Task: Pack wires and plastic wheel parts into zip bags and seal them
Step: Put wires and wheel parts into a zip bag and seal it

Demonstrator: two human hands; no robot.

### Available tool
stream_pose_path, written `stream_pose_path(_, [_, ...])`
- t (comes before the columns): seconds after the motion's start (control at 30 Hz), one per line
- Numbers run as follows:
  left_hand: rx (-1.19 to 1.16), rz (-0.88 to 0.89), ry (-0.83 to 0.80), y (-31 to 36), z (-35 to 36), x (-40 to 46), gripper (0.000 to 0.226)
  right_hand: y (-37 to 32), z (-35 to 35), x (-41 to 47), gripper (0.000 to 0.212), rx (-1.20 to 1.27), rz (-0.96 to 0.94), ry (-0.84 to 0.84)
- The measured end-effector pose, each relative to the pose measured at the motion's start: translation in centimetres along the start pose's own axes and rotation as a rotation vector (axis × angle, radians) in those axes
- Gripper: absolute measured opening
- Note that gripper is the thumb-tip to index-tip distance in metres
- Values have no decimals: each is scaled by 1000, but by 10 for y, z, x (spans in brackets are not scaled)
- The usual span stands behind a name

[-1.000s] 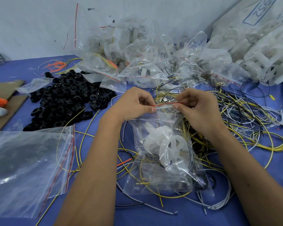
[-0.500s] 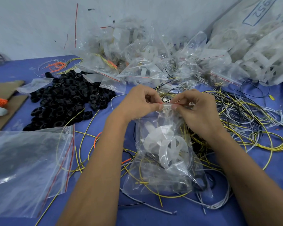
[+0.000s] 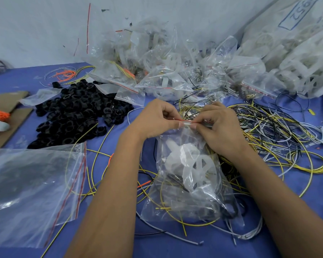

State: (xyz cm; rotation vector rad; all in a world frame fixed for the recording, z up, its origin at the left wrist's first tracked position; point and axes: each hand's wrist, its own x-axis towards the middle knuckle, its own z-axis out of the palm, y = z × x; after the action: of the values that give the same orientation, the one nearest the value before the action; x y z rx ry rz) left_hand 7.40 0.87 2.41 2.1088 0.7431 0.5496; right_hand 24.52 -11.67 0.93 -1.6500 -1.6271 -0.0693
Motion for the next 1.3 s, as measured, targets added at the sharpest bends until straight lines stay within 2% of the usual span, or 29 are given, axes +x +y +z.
stream_pose_path(0.17, [-65, -20, -2, -7, -6, -3, 24, -6, 4, 1, 7, -194, -59, -38])
stream_pose_path(0.6, [-38, 12, -13, 3, -1, -3, 8, -13, 7, 1, 7, -294, -93, -28])
stream_pose_path(0.77, [-126, 2, -14, -2, -1, -5, 17, -14, 8, 1, 3, -269, -83, -13])
stream_pose_path(0.97, [-162, -23, 31, -12, -9, -5, 26, -10, 9, 1, 2, -107, -64, -44])
stream_pose_path(1.3, [-134, 36, 22, -7, -4, -5, 21, -5, 13, 2, 6, 21, -113, -5])
